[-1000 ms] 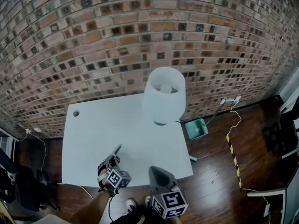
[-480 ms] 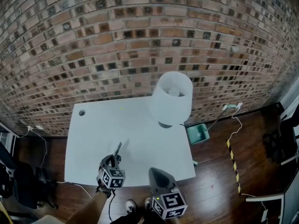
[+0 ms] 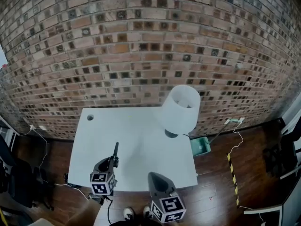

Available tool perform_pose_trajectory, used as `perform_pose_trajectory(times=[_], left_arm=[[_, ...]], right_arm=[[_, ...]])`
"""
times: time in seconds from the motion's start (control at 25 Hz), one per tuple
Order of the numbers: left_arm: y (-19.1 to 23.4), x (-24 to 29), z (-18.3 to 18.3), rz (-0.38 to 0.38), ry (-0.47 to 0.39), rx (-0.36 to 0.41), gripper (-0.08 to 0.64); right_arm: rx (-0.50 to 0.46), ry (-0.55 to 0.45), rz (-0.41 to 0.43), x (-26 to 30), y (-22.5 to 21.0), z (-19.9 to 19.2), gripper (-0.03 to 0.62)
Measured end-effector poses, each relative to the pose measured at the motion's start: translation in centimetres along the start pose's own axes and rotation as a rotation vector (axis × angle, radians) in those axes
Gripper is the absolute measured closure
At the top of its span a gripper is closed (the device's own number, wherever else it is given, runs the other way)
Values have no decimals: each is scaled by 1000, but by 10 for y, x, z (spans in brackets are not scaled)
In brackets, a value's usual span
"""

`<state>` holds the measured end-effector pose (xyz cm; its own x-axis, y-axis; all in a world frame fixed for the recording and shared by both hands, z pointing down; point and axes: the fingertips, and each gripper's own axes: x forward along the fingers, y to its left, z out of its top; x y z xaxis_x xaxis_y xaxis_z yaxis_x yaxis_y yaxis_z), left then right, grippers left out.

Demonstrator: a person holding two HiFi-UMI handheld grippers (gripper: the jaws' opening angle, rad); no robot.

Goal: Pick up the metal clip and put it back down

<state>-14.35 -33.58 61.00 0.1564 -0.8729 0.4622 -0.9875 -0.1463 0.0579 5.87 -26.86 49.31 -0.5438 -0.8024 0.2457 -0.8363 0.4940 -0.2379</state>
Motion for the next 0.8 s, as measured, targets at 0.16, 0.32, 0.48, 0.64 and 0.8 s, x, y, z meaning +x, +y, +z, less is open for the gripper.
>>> perform_pose_trajectory(times=[0.16,0.32,0.48,0.64,0.8], left_arm=[[5,-33,40,-27,-142,-55,529],[9,-70,85,-70,-283,-154,529],[13,-102,130,-96,-412,-176,529],[15,-128,154,-114,-514,-166,529],[11,-142,162,-118,-566,-85,529]], right_arm=[[-22,-9,24,3,15,8,609],[-42,-18,49,7,29,14,609],[-64,-43,68,12,40,28,609],[-80,-73,77,14,47,43,609],[-96,-93,76,16,49,51,609]])
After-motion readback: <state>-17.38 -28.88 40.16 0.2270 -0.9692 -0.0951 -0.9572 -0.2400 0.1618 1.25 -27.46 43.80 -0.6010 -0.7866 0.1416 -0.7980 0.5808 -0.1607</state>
